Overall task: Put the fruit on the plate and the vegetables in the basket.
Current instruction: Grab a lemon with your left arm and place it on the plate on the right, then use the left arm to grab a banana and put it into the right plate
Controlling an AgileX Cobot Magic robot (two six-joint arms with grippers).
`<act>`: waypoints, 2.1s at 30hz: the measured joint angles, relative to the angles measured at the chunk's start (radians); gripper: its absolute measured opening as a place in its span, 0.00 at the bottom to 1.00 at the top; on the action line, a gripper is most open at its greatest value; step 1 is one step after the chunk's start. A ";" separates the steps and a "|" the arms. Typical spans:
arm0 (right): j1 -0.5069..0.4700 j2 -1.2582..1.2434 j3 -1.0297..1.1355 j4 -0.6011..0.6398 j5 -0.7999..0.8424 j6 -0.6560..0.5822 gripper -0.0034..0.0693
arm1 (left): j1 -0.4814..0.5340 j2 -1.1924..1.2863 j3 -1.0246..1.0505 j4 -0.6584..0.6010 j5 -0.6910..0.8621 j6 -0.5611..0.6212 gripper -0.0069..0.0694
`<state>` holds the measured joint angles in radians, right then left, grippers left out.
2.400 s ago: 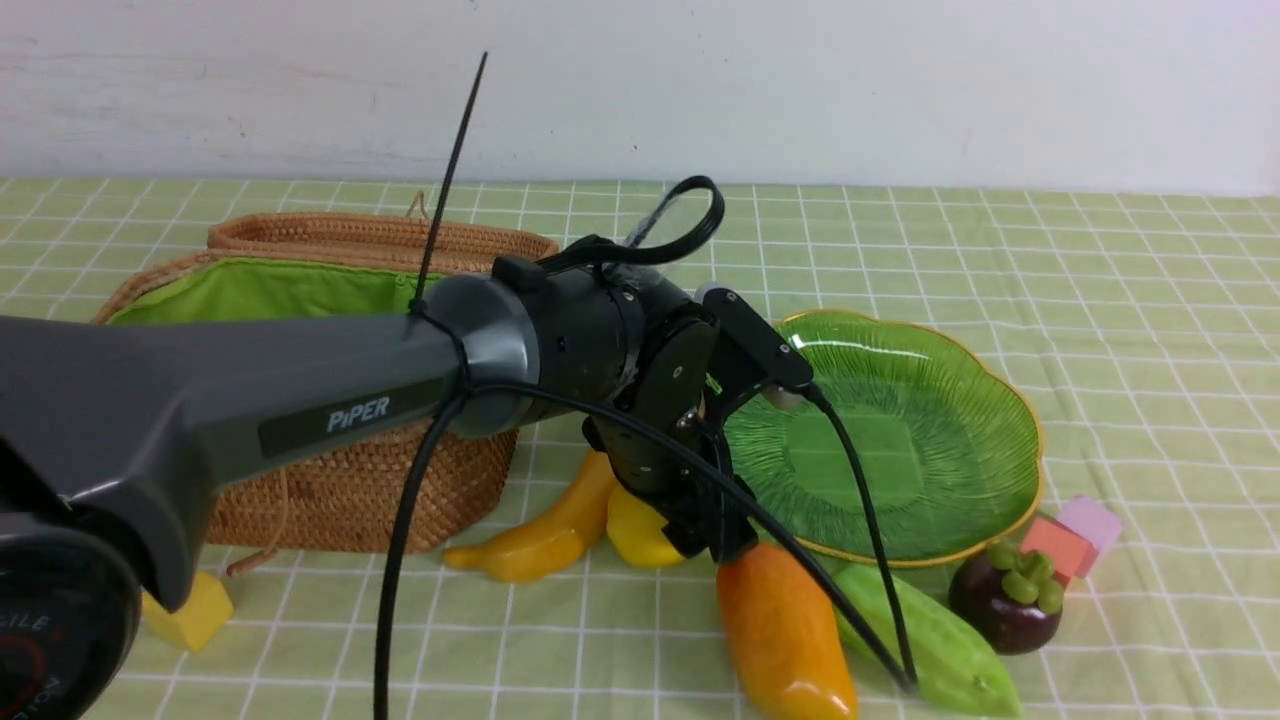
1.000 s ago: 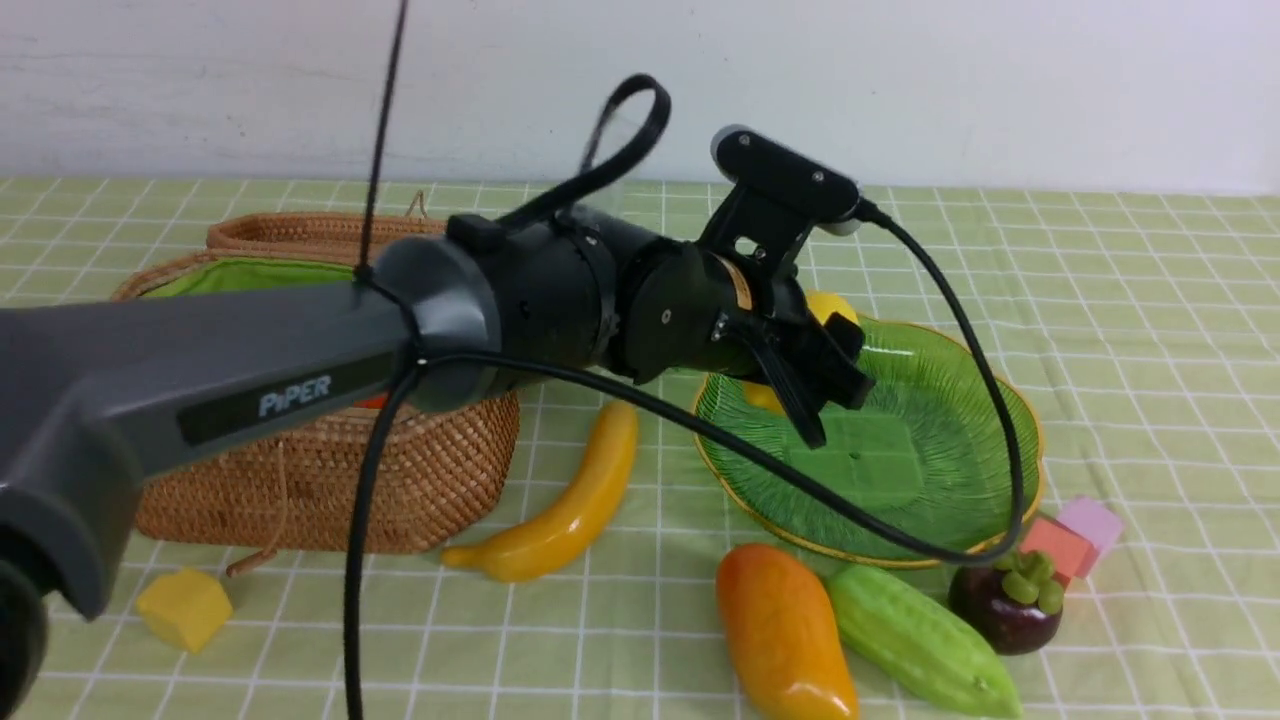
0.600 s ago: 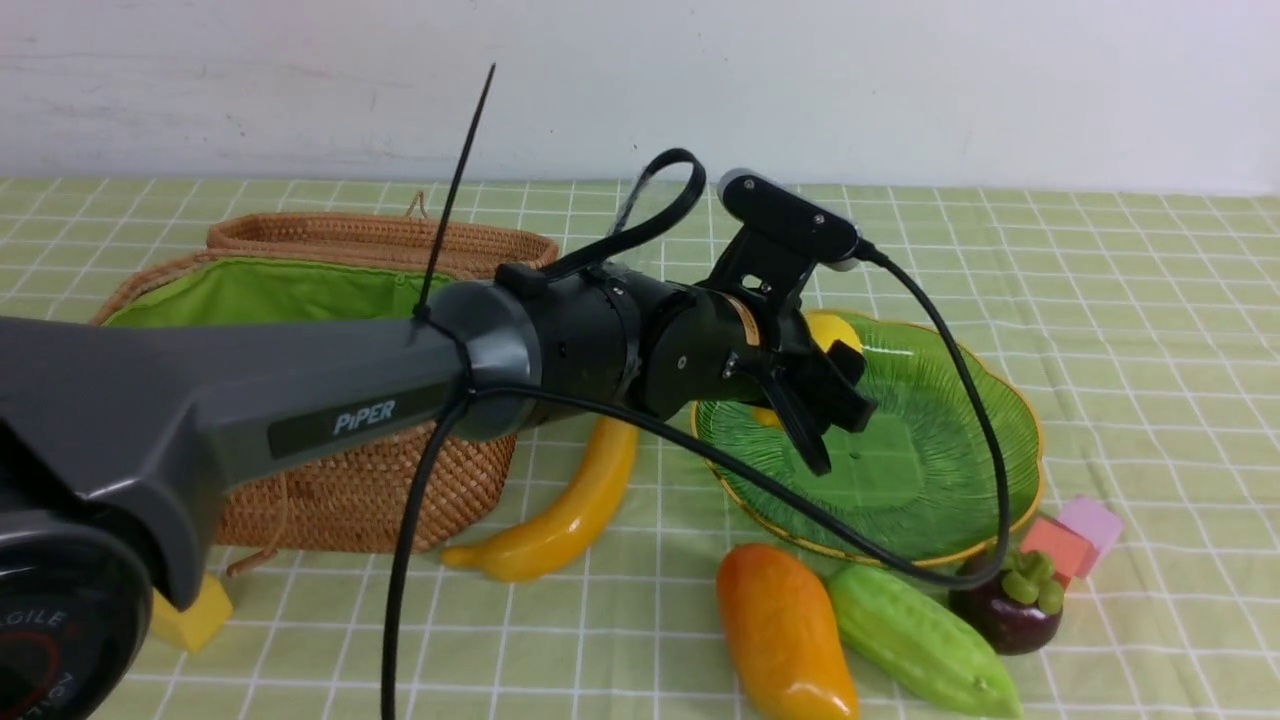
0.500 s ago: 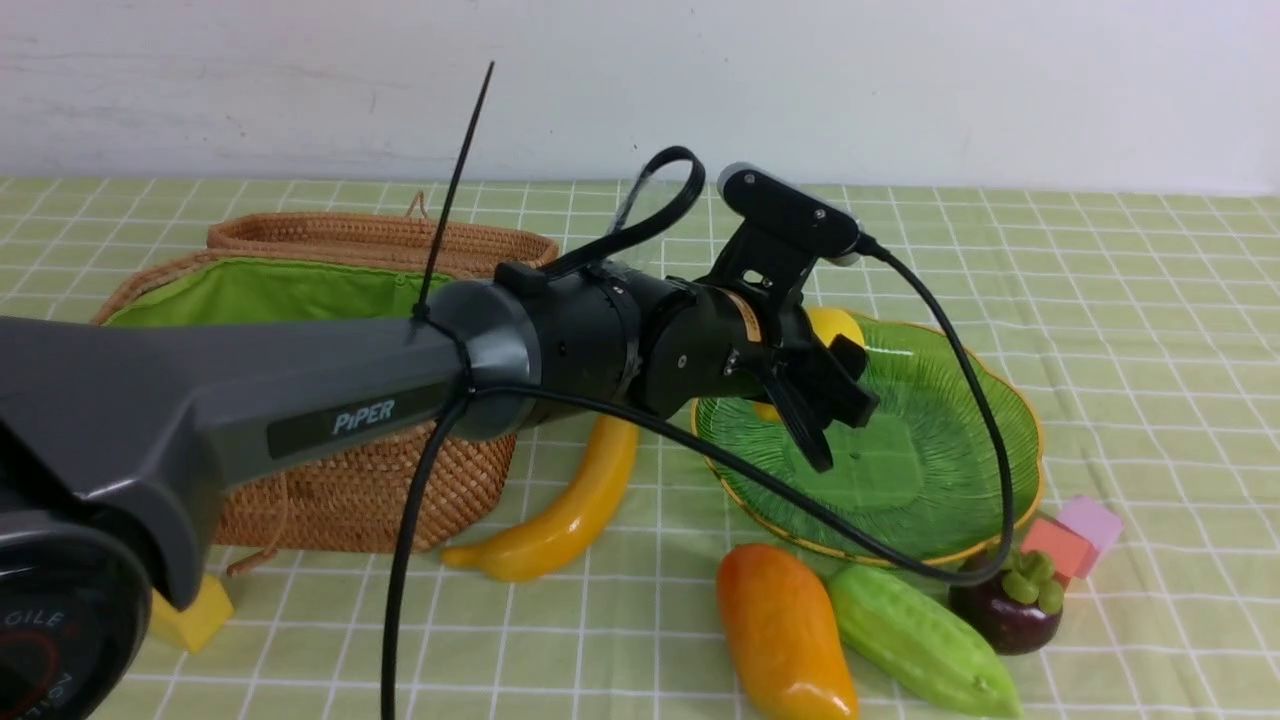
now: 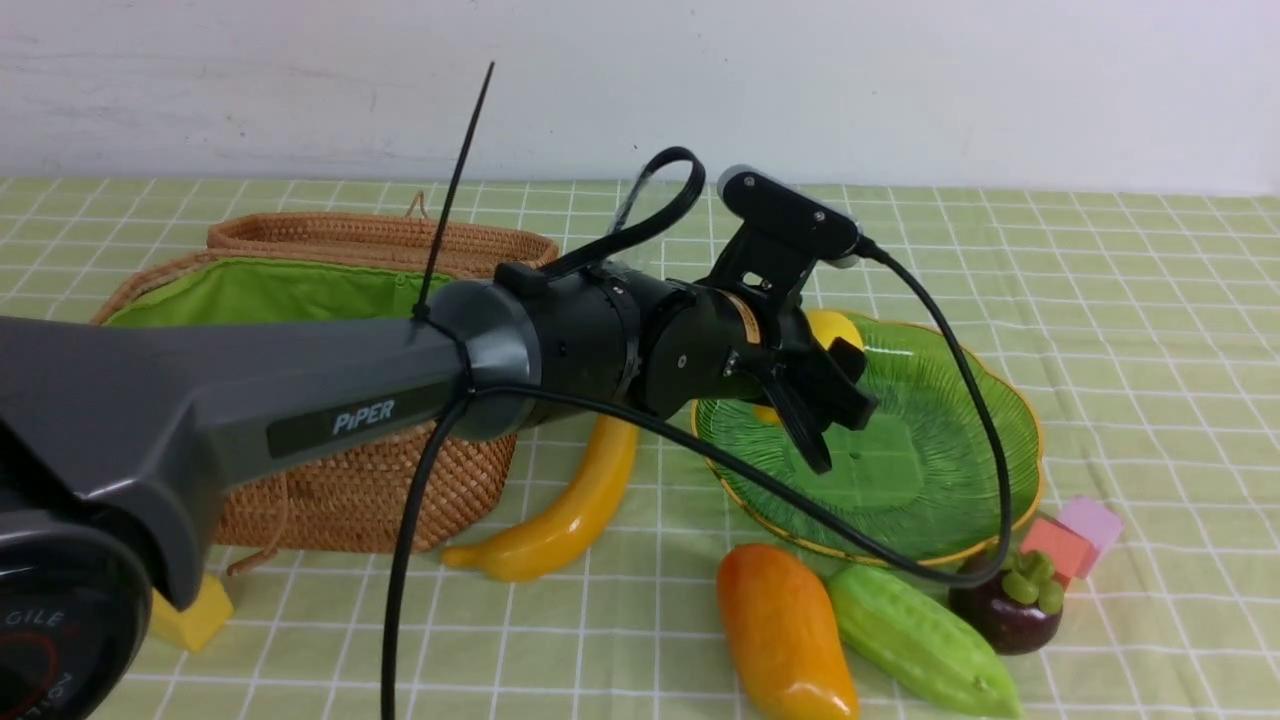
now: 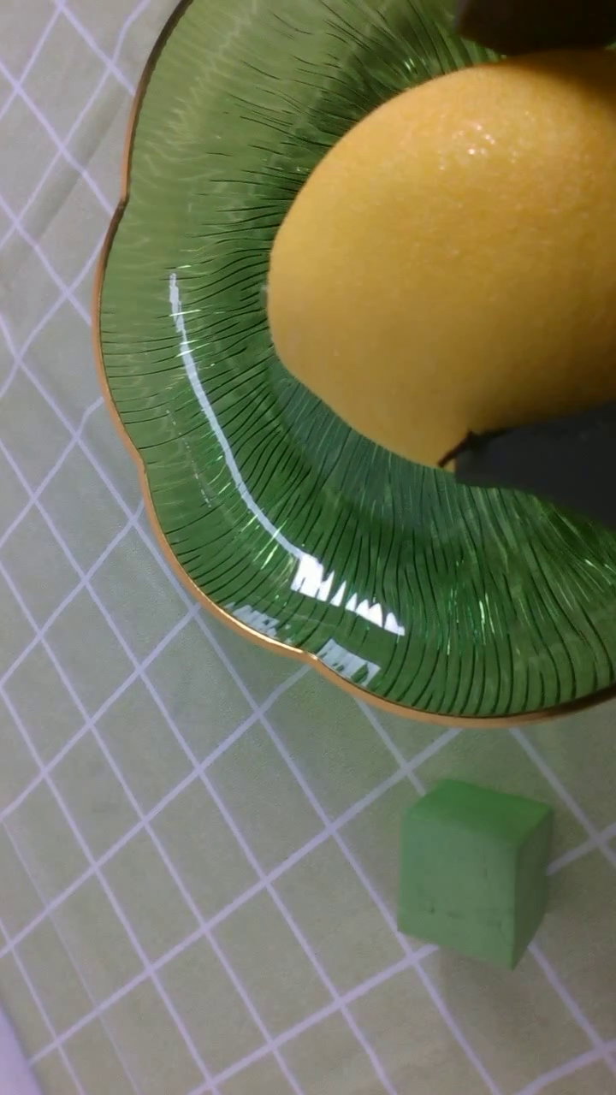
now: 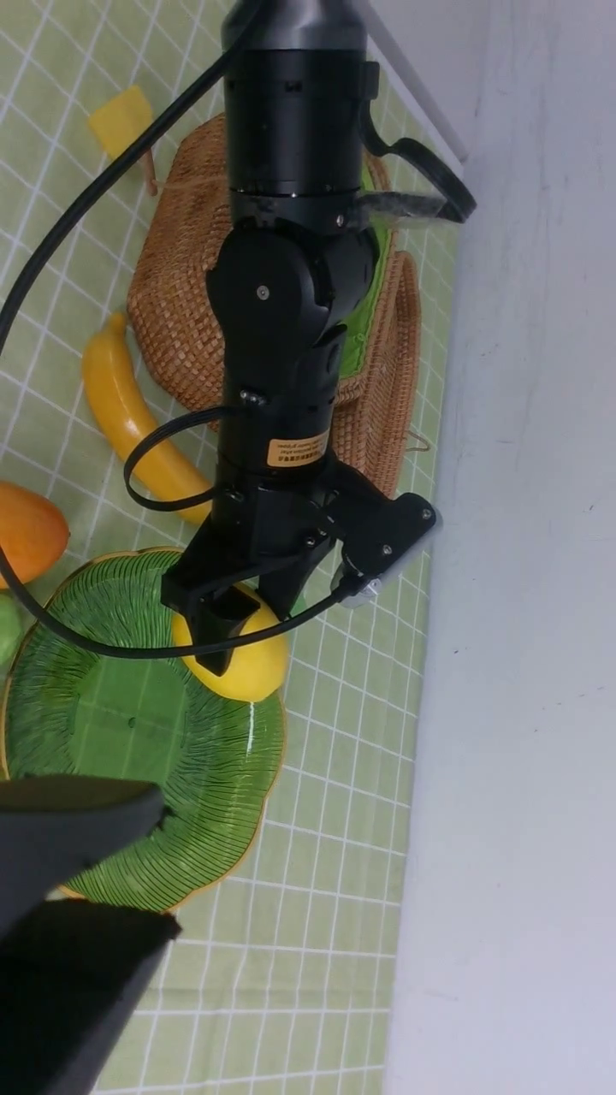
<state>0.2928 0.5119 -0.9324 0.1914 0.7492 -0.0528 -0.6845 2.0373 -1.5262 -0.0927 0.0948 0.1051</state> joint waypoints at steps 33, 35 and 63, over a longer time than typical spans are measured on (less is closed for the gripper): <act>0.000 0.000 0.000 0.174 0.275 -0.062 0.27 | -0.035 -0.285 0.000 0.015 0.743 -0.074 0.07; 0.000 0.000 0.000 0.264 0.318 -0.116 0.27 | -0.035 -0.288 0.000 0.059 0.829 -0.136 0.07; 0.000 0.009 0.000 0.521 0.421 -0.300 0.27 | -0.035 -0.046 0.000 0.484 0.758 -0.457 0.66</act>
<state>0.2928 0.5214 -0.9324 0.7120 1.1703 -0.3528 -0.7195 1.9914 -1.5262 0.3917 0.8524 -0.3520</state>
